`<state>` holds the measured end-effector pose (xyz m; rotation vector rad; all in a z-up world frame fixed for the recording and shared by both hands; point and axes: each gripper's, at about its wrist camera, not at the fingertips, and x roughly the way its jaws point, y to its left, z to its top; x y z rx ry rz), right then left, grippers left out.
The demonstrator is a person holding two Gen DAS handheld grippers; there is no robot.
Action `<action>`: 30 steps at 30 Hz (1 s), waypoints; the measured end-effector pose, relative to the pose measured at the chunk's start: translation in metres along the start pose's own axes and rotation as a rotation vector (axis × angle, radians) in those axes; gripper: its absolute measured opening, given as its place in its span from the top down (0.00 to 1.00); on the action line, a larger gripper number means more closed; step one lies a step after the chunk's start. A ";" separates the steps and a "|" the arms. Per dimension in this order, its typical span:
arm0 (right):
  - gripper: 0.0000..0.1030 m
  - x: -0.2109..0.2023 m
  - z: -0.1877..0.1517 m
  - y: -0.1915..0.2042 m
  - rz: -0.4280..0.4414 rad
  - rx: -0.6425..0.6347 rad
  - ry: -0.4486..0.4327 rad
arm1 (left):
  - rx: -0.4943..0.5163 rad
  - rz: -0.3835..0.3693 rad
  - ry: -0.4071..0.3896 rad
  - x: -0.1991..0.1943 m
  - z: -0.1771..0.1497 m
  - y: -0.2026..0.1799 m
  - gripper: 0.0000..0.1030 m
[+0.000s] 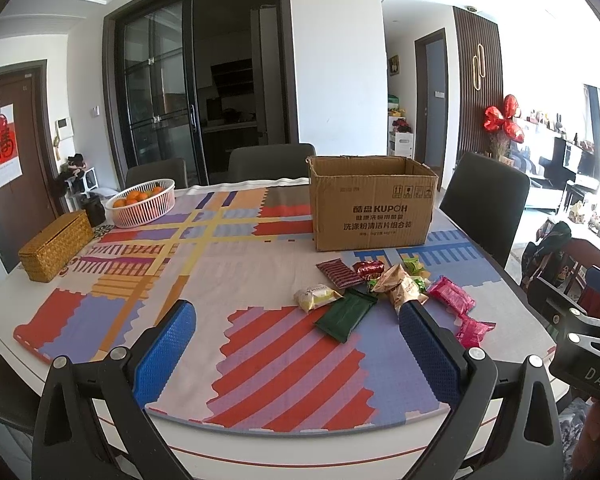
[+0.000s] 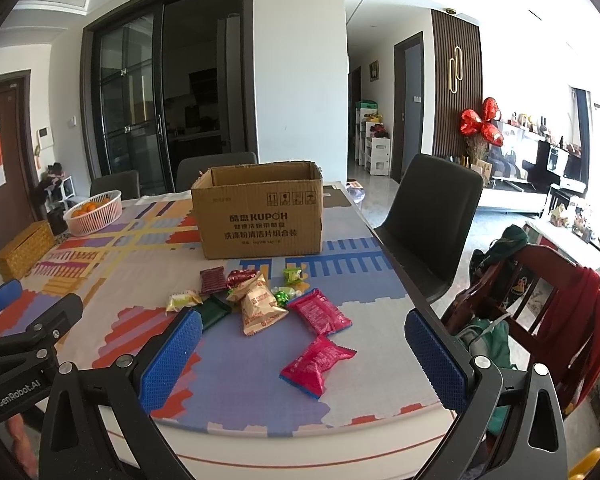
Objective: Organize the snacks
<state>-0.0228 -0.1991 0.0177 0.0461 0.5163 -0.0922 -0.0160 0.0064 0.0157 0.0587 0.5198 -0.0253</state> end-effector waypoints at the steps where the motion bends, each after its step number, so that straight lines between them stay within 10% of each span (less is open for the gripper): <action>1: 0.00 0.000 0.000 0.000 0.000 0.000 0.000 | 0.000 0.000 0.000 0.000 0.000 0.000 0.00; 30: 0.01 0.065 -0.017 -0.006 -0.049 0.068 0.195 | 0.131 -0.092 0.098 0.077 -0.011 -0.019 0.14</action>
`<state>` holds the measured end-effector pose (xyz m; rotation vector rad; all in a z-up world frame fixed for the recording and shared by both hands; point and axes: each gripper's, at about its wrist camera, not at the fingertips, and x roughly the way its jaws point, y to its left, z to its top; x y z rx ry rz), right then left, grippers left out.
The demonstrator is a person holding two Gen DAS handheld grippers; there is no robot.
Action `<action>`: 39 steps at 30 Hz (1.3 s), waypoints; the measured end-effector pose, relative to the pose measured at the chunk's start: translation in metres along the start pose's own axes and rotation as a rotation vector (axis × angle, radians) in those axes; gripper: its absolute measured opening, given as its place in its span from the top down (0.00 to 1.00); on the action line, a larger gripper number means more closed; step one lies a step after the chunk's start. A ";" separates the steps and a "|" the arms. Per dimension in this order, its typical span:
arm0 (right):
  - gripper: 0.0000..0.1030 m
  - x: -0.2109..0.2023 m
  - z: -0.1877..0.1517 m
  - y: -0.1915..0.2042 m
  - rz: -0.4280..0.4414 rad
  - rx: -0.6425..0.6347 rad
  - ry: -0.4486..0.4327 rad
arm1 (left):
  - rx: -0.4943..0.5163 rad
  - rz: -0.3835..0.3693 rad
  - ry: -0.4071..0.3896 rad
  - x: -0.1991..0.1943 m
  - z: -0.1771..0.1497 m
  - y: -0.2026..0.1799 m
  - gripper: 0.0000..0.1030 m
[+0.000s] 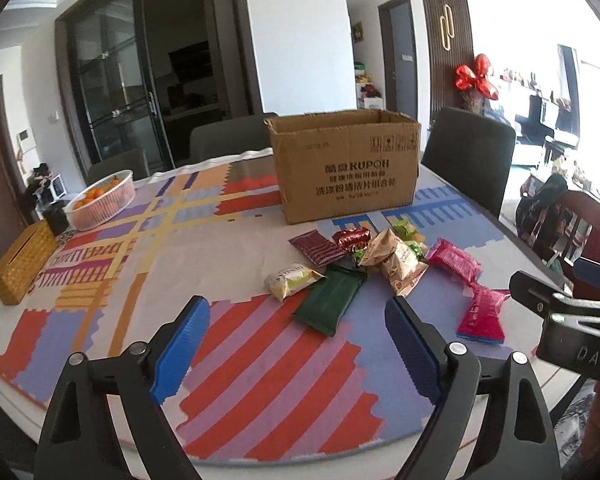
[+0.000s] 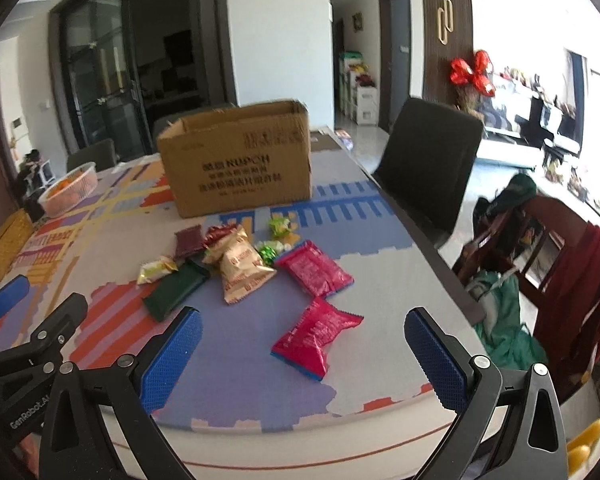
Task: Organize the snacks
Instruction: 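Grasp the red-pink wafer pack with the right tool while the left tool grasps the dark green bar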
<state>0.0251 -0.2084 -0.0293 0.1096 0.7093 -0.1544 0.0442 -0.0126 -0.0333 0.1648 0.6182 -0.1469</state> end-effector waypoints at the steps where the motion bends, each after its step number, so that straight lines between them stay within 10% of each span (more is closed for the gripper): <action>1: 0.03 0.005 0.001 0.000 -0.005 0.011 0.011 | 0.010 -0.008 0.008 0.007 0.000 0.000 0.14; 15: 0.18 0.086 -0.009 -0.007 -0.054 0.103 0.231 | 0.136 -0.120 0.141 0.094 -0.007 -0.016 0.26; 39: 0.48 0.125 -0.009 0.013 -0.045 0.038 0.330 | 0.083 -0.270 0.328 0.169 0.002 -0.003 0.43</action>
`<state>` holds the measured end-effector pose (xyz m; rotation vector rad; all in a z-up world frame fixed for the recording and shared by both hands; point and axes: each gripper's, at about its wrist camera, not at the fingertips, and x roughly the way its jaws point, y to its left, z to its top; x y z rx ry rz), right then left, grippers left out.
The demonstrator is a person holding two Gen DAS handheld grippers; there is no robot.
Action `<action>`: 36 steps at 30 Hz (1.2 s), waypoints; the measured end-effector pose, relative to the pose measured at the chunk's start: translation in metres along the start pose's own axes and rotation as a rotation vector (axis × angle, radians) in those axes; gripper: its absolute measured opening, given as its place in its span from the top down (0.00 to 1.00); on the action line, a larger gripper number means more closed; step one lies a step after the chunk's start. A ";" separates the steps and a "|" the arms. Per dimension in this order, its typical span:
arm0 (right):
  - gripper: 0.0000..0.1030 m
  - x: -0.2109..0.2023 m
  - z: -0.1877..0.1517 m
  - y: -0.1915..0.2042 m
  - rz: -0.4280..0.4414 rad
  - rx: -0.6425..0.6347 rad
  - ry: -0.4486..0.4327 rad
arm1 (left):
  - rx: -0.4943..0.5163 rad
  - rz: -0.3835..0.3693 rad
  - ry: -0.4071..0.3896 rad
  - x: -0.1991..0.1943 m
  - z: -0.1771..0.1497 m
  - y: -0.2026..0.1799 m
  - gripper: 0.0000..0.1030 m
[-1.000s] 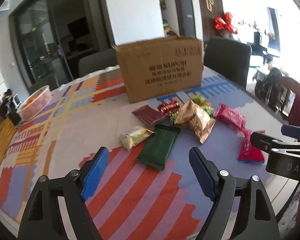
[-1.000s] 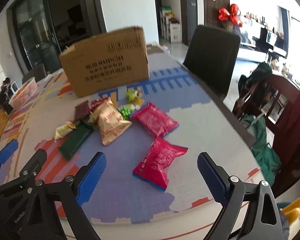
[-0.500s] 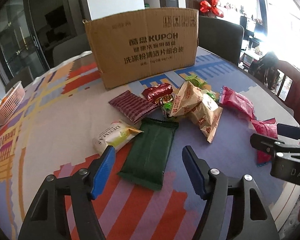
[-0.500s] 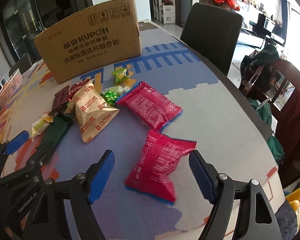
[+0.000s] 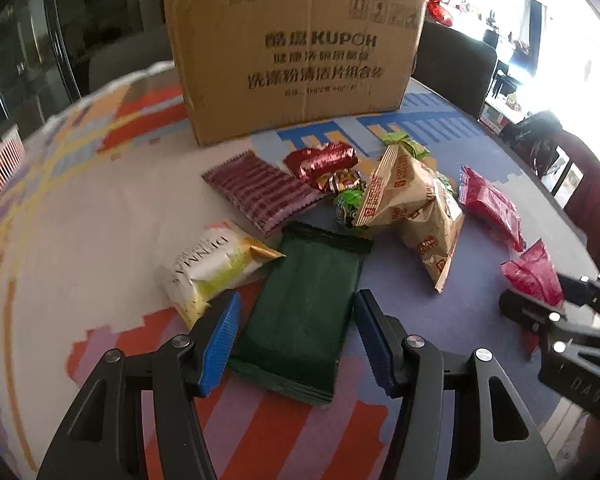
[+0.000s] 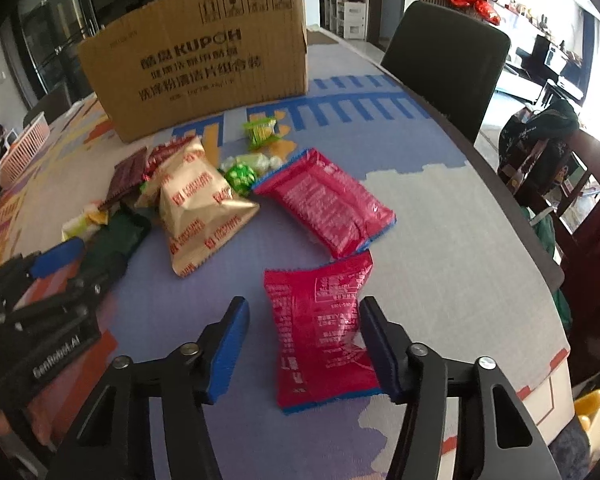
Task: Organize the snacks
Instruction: 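Grasp the red-pink wafer pack with the right tool while the left tool grasps the dark green bar, then carry both packs over the cardboard box and open both tools to drop them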
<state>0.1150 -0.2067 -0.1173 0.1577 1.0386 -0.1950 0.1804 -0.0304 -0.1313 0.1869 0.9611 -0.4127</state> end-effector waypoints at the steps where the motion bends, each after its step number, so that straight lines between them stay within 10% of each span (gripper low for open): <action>1: 0.51 0.000 0.000 0.001 -0.002 -0.007 0.003 | 0.005 0.005 0.000 0.001 0.001 -0.001 0.44; 8: 0.60 0.000 0.000 0.004 0.019 -0.031 -0.002 | 0.018 0.004 0.004 0.001 0.002 -0.007 0.57; 36: 0.65 -0.038 0.024 0.010 0.171 -0.169 -0.153 | -0.029 0.107 -0.114 -0.078 0.011 -0.030 0.58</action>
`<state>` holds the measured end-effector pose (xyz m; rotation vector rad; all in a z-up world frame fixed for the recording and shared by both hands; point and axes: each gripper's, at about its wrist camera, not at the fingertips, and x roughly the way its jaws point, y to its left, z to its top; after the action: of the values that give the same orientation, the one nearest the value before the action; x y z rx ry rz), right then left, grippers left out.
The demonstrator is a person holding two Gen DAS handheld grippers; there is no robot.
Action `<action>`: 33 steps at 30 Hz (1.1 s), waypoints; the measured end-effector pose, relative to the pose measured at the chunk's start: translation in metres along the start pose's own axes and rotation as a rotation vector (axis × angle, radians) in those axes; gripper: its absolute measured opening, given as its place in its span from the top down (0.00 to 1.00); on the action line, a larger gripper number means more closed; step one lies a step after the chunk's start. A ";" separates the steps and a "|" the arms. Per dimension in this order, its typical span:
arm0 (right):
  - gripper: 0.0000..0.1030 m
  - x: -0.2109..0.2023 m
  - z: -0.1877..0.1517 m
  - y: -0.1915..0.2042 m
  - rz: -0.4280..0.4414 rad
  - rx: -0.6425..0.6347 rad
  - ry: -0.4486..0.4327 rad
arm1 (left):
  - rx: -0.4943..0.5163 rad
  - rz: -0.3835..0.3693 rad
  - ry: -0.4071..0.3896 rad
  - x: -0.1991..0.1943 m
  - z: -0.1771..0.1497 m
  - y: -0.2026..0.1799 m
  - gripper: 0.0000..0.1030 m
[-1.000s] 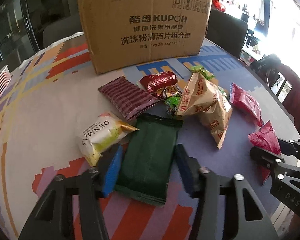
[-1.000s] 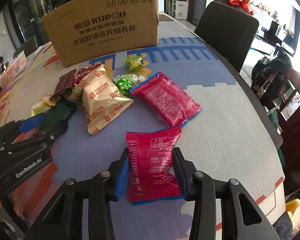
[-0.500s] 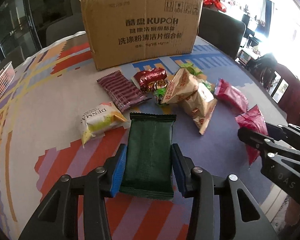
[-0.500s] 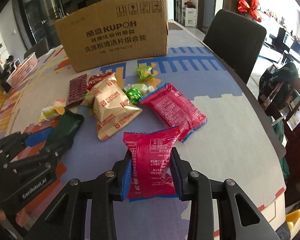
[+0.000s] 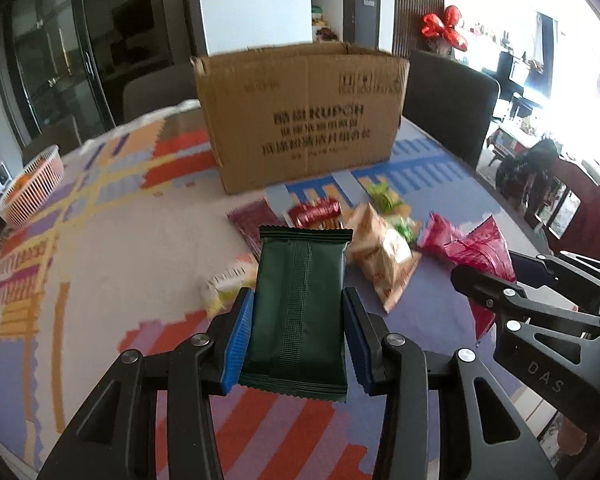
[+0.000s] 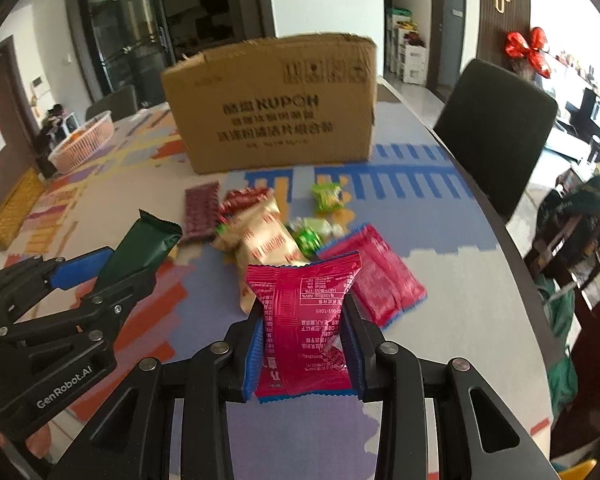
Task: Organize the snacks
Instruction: 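Carry both packs over the cardboard box and open both tools to drop them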
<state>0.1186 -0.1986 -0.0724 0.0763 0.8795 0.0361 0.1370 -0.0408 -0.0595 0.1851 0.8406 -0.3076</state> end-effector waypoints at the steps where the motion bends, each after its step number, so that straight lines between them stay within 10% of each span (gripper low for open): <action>1: 0.65 -0.002 0.003 0.001 0.009 -0.004 -0.007 | -0.004 0.001 -0.010 -0.003 0.004 0.001 0.58; 33: 0.65 -0.008 0.216 -0.005 0.072 -0.071 -0.207 | 0.040 0.060 -0.181 -0.008 0.208 0.032 0.58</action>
<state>0.2797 -0.2152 0.0703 0.0450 0.6680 0.1248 0.2886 -0.0677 0.0837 0.2165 0.6491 -0.2805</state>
